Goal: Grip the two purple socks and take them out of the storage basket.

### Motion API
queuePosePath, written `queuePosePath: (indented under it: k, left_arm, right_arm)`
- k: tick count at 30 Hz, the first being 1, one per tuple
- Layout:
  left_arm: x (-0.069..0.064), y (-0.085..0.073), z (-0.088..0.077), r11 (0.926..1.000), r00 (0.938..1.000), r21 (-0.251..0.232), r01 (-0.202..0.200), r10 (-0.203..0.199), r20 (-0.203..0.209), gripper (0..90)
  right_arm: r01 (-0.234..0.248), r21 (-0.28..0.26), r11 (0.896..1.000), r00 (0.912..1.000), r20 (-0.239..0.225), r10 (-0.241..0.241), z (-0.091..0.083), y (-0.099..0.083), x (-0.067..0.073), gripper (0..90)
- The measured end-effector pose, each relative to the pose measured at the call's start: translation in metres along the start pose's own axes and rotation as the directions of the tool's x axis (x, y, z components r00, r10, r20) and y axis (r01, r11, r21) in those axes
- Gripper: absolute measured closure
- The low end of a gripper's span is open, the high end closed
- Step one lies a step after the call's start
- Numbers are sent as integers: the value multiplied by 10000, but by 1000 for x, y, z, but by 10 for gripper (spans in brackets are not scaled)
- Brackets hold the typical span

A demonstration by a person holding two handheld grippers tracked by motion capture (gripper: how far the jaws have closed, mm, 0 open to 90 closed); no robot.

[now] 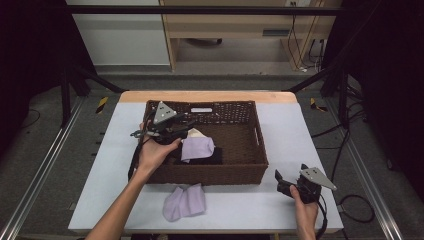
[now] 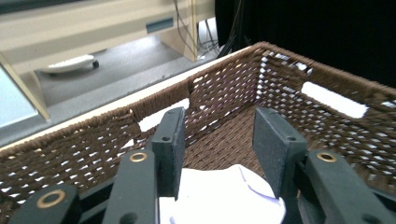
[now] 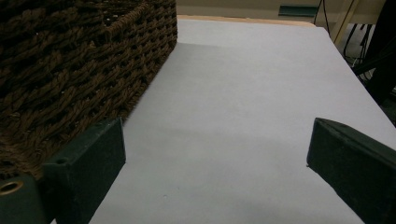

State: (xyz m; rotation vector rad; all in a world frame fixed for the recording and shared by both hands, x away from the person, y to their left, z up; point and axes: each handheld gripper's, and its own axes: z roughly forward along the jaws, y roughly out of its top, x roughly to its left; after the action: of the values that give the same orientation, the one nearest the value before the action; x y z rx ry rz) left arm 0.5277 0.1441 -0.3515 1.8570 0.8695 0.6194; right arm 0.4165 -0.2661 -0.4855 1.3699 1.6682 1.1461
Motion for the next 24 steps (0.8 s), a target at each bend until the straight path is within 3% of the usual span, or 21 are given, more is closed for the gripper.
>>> queuePosePath:
  k: [4, 6, 16, 22, 24]
  left_arm:
    - [2, -7, 17, 9998, 9997, 150, -155, 158, -183, 537]
    - [3, -11, 24, 9998, 9998, 179, 23, -20, -202, 536]
    - [8, -33, 44, 9931, 9990, 1170, 64, -12, -446, 512]
    - [7, -40, 50, 9839, 9990, 1780, -137, 210, -395, 489]
    - [7, -43, 53, 9772, 9988, 2111, -208, 297, -388, 474]
  right_arm:
    - [-7, -16, 10000, 10000, -19, 7, 0, 0, 0, 49]
    - [17, -13, 10000, 10000, 1, -17, 0, 0, 0, 49]
    - [1, -23, 10000, 10000, -20, -1, 0, 0, 0, 49]
    - [-1, -18, 10000, 10000, -12, 1, 0, 0, 0, 49]
    - [8, -38, 10000, 10000, -10, -8, 0, 0, 0, 49]
